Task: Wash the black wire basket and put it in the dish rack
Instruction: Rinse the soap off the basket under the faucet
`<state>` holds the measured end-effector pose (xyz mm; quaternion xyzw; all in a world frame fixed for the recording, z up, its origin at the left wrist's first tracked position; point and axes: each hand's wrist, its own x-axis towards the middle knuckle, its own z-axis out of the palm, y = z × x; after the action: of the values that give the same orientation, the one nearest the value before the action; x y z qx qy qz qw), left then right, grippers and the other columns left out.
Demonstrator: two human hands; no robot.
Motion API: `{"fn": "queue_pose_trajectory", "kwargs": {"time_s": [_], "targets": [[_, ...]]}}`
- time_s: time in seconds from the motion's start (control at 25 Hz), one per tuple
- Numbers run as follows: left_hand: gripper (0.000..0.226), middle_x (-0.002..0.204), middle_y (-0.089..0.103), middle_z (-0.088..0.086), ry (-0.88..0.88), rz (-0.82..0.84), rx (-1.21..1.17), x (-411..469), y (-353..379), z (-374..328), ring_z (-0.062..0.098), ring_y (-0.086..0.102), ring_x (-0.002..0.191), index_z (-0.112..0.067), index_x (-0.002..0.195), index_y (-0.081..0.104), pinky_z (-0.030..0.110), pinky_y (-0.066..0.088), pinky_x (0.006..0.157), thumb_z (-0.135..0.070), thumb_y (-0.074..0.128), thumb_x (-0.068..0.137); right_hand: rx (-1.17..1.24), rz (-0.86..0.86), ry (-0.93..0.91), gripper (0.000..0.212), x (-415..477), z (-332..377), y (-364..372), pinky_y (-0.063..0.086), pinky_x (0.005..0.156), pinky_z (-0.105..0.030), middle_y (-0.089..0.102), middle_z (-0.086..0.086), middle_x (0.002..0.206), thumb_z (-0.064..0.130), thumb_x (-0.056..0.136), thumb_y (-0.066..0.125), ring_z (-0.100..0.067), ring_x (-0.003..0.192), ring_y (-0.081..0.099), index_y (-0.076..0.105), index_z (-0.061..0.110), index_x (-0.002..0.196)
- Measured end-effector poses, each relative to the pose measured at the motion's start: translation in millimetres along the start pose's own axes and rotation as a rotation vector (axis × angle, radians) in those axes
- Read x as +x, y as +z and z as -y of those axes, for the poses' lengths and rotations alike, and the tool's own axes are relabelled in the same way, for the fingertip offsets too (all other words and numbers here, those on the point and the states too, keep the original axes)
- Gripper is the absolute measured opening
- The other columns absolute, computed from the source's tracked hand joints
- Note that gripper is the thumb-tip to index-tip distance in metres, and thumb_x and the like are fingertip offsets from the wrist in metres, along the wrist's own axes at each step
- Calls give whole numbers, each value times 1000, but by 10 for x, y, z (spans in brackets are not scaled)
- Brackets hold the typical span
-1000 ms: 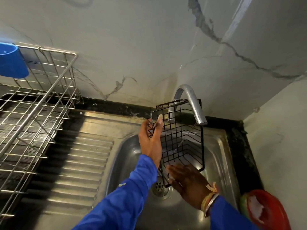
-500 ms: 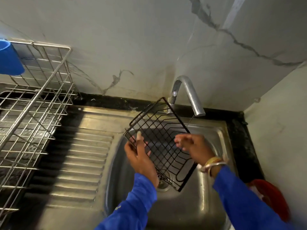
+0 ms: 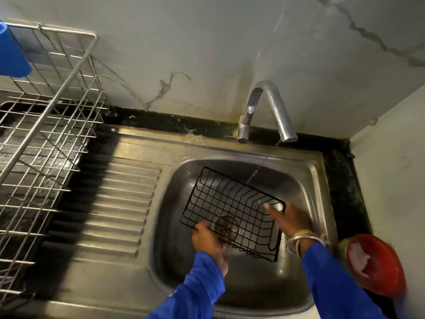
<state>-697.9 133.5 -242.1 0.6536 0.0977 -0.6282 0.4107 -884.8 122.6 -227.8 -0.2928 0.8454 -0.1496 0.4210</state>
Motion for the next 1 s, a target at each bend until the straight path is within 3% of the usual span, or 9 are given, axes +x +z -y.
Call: {"fn": "queue_pose_trajectory", "kwargs": {"time_s": [0.08, 0.2, 0.28, 0.4, 0.52, 0.6, 0.76, 0.84, 1.0], "targets": [[30, 106, 68, 23, -55, 13, 84, 78, -55, 36, 34, 66, 87, -1, 120, 57, 38, 56, 68, -18, 39, 104, 212, 74, 148, 73, -31, -296, 254, 55, 74, -39, 51, -6, 123, 42, 86, 68, -26, 89, 62, 31, 21, 146], [29, 112, 69, 23, -131, 108, 329, 206, -158, 15, 38, 68, 103, -1, 124, 59, 39, 60, 75, -18, 49, 102, 138, -109, 121, 58, 138, -570, 417, 61, 61, -46, 60, -12, 114, 6, 94, 51, -29, 77, 68, 32, 30, 144], [34, 119, 63, 22, -201, 131, 447, 270, -199, -93, 38, 65, 105, -4, 125, 58, 45, 59, 88, -23, 63, 97, 88, -120, 107, 60, 283, -688, 485, 60, 60, -47, 63, -11, 109, 5, 89, 51, -31, 77, 69, 36, 35, 139], [46, 128, 57, 25, -267, 100, 401, 298, -276, -200, 40, 60, 110, -4, 129, 53, 52, 55, 96, -22, 73, 91, 17, -91, 87, 57, 400, -814, 655, 60, 65, -47, 66, -7, 108, 11, 84, 52, -29, 76, 70, 40, 40, 132], [50, 136, 54, 25, -139, -33, 405, 270, -379, -164, 41, 57, 114, -1, 139, 51, 51, 51, 101, -12, 69, 94, -37, -147, 31, 57, 294, -736, 676, 60, 71, -46, 66, -6, 109, 8, 88, 49, -29, 81, 69, 41, 39, 135], [60, 144, 50, 26, 11, -109, 477, 297, -423, -180, 43, 52, 127, 1, 147, 42, 51, 44, 111, -11, 69, 94, -33, -130, 18, 59, 298, -751, 663, 60, 72, -47, 64, -7, 109, 6, 89, 47, -29, 84, 68, 40, 40, 136], [55, 146, 52, 24, 269, -113, 905, 361, -399, -284, 38, 50, 136, 0, 147, 47, 37, 38, 114, -16, 65, 97, -31, -136, 20, 59, 329, -813, 664, 60, 73, -47, 65, -9, 110, 7, 90, 48, -29, 86, 68, 38, 41, 136], [48, 142, 57, 23, 312, -95, 1004, 337, -363, -360, 38, 54, 131, -1, 144, 52, 36, 41, 109, -16, 61, 99, -22, -127, 5, 58, 357, -806, 657, 60, 74, -47, 64, -11, 113, 6, 91, 49, -30, 88, 68, 39, 39, 138], [53, 147, 51, 21, 330, -54, 1169, 328, -326, -394, 37, 51, 133, -4, 149, 42, 40, 41, 109, -26, 57, 103, -66, -78, -22, 57, 363, -759, 645, 59, 77, -47, 63, -12, 115, 9, 93, 49, -31, 90, 67, 36, 37, 141]]}}
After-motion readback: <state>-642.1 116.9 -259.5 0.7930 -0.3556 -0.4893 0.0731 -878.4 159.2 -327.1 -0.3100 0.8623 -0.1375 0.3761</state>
